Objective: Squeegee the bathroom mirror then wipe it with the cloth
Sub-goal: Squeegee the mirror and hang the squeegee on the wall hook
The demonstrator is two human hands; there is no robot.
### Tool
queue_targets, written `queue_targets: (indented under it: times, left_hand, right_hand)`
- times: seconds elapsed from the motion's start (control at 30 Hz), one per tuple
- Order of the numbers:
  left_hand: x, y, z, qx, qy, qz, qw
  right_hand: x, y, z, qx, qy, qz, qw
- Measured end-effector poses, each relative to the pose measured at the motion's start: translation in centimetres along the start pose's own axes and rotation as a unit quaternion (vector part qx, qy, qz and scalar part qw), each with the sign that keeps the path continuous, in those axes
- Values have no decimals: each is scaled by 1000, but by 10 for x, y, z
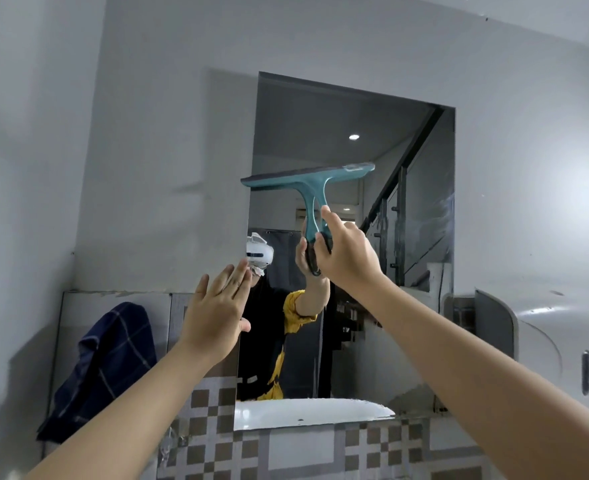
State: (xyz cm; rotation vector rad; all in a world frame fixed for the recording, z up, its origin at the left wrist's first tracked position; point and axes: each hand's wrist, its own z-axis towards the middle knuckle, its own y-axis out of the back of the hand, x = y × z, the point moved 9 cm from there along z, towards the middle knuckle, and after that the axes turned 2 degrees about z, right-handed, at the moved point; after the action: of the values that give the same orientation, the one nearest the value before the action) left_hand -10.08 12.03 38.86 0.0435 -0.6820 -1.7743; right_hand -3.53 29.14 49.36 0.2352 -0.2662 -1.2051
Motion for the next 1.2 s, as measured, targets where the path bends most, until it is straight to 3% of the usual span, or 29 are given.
queue_targets:
  times: [0.2,0.47,0.8,1.0,1.2]
  left_hand:
    - [-9,-6,-11,33,12,25,999]
    - [-13,-8,-6,21,60,-1,998]
    - [-16,-10,-8,46,86,0,995]
    - [-15,-11,-8,61,91,-8,994]
    - [-14,-15,-9,64,72,-36,995]
  right_hand:
    - [-28,26,2,19,43,-50,998]
    - [-109,67,-17,17,43,37,998]
    - [-174,103,-36,51,53,-23,997]
    - [-186,109,-58,37,13,-35,999]
    - [-201,100,-90,47,-95,-79,991]
